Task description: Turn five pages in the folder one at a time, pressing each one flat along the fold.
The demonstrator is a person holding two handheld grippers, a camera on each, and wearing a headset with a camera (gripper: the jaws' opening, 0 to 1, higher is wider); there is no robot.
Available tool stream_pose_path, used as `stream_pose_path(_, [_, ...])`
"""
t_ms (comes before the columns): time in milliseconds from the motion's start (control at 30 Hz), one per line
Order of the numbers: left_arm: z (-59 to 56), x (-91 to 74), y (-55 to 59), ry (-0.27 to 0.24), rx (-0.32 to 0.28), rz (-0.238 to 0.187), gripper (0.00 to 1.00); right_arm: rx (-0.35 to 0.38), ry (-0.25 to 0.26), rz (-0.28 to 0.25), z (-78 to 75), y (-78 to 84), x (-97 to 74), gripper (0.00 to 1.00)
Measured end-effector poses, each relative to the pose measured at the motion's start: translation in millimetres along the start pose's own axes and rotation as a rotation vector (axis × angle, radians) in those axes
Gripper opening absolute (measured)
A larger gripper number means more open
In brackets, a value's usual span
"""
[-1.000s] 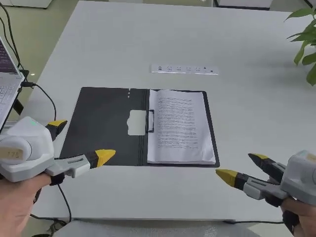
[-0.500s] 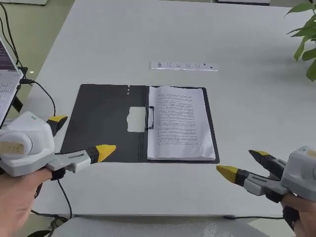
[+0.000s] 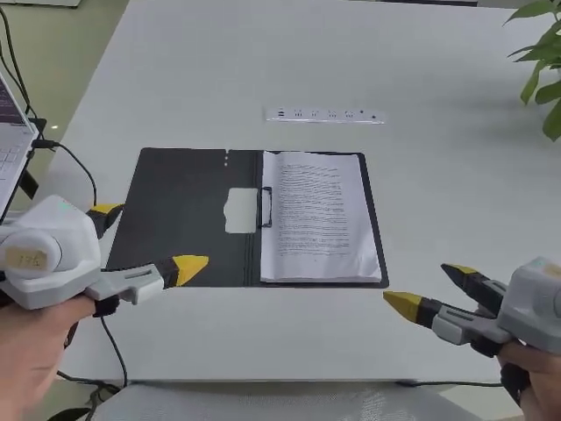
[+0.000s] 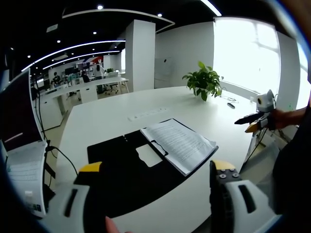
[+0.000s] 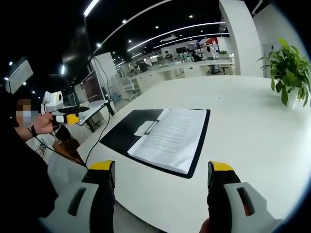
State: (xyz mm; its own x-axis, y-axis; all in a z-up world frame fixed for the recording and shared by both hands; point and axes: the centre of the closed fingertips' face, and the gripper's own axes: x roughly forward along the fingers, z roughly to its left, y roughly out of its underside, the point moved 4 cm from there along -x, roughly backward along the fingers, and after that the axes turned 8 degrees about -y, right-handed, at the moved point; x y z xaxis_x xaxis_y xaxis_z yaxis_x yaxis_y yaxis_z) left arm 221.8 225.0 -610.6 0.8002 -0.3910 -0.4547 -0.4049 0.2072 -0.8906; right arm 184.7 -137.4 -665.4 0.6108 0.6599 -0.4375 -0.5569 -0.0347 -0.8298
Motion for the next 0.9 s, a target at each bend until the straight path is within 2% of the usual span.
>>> stream_pose_path(200, [-6.0,6.6,-1.1,0.023,0.000,0.004,0.88,0.004,0.001,-0.001,0.3,1.2,0.6,0.77])
stream_pose_path(333, [-18.8,17.7,-1.7,0.067,0.032,0.024,0.88,0.006,-0.001,-0.002,1.6,1.4,1.7,0.77])
stream_pose_path(467, [-30.2,30.6,-7.9,0.107,0.049,0.024,0.87,0.011,0.001,-0.005,1.3,1.6,2.6,0.77])
stream_pose_path(633, [-47.6,53.3,-14.5,0.158,0.076,0.025,0.86,0.015,-0.004,-0.007,2.5,2.1,4.7,0.76])
stream_pose_path(900, [-84.2,90.4,-21.9,0.264,0.122,0.041,0.86,0.032,0.004,-0.004,-1.6,5.3,2.0,0.76])
